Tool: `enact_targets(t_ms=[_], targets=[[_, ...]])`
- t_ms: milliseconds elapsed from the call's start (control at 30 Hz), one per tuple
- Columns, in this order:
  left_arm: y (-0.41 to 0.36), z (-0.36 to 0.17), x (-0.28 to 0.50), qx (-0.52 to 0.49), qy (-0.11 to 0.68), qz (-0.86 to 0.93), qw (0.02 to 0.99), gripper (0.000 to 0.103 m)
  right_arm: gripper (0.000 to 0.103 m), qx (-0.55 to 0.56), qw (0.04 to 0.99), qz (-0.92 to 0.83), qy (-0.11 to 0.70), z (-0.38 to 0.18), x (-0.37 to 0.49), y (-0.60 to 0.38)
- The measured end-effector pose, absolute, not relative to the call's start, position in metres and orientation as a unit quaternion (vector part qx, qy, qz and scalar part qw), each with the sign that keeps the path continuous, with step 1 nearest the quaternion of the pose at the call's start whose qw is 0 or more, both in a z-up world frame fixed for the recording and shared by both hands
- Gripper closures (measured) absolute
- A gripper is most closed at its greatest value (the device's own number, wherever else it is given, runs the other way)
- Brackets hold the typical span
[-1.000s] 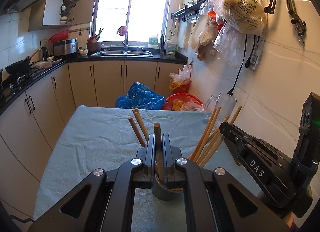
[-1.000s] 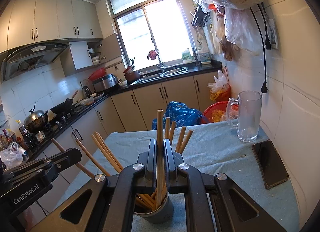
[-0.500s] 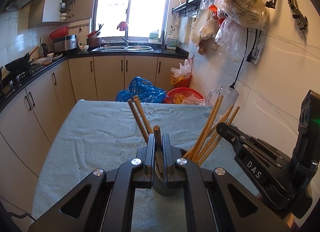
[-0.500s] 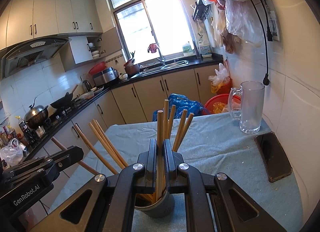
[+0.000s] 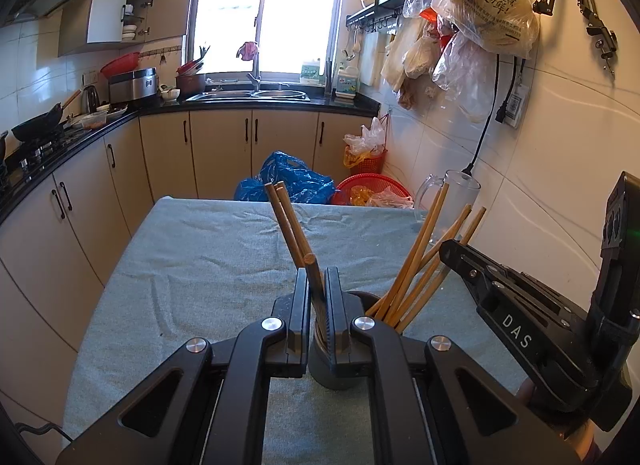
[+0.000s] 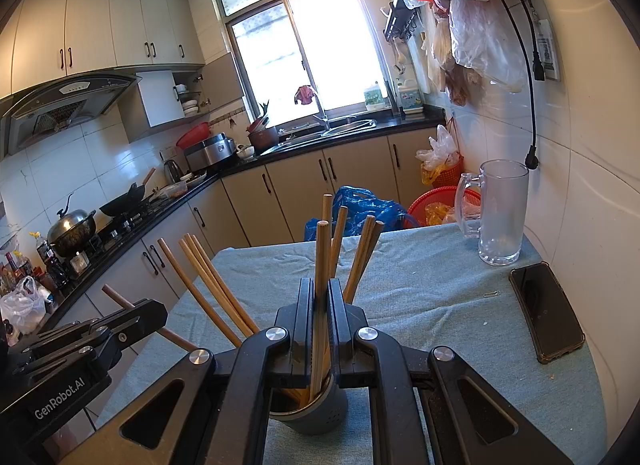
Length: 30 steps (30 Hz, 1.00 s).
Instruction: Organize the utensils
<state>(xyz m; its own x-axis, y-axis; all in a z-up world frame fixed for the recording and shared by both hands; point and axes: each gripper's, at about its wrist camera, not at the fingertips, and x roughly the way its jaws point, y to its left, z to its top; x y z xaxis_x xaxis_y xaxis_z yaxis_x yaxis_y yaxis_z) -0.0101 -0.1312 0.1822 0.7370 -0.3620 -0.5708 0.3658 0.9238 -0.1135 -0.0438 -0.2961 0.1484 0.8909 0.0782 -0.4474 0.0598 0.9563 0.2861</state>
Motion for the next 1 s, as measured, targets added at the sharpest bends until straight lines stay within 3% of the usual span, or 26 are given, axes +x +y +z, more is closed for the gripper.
enact_targets(t_ms=[1000], targets=[[-0.1274,0.18,-0.0106,0.002,0.307,-0.196,0.931,0.096,0.096,0.149,0.961,0.0,0.233,0.1486,-0.046,-0.2944]])
